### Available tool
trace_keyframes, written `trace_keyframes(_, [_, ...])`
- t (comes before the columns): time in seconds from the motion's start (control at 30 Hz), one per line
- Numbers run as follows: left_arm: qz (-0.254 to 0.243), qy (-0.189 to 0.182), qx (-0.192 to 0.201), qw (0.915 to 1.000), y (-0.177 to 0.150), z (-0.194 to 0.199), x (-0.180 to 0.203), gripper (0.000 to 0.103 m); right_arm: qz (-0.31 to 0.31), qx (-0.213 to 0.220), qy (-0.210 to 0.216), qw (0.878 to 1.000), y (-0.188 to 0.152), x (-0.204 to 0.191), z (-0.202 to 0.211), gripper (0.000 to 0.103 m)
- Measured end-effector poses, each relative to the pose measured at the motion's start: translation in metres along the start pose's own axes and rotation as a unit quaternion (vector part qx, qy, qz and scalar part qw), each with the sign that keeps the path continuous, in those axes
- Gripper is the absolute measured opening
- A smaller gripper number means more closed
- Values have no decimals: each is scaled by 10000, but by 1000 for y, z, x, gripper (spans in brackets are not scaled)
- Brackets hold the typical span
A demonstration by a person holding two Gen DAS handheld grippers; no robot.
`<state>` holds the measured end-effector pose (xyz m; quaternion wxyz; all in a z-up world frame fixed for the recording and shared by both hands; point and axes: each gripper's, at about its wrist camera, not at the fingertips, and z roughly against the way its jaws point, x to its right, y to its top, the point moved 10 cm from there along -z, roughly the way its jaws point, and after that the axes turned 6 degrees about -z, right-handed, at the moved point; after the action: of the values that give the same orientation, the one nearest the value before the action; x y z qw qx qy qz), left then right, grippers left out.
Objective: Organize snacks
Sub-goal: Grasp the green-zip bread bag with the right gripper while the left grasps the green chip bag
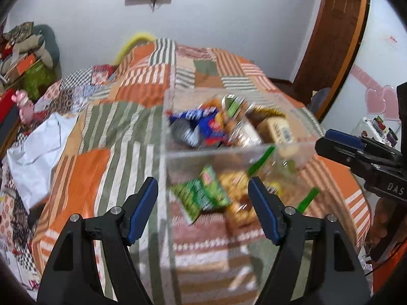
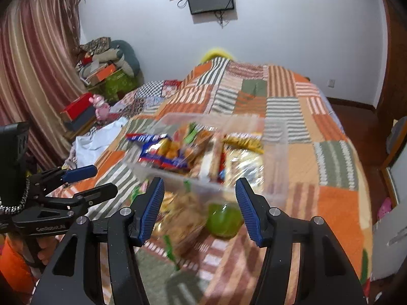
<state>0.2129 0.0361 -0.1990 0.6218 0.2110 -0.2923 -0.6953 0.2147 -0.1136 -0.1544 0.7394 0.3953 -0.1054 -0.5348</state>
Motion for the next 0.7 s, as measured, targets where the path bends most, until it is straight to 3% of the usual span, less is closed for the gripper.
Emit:
trace_keyframes(0.27, [354, -91, -343, 9987, -26, -20, -14, 73, -272, -565, 167, 9979, -39, -7, -24, 55])
trace_keyframes(0.5, [438, -269, -366, 9980, -15, -40, -1, 73, -225, -778, 239, 9964, -51, -13, -36, 55])
trace_keyframes(0.7, [559, -72, -494, 9972, -14, -64, -7, 73, -272, -862, 290, 9955, -56, -15, -47, 55])
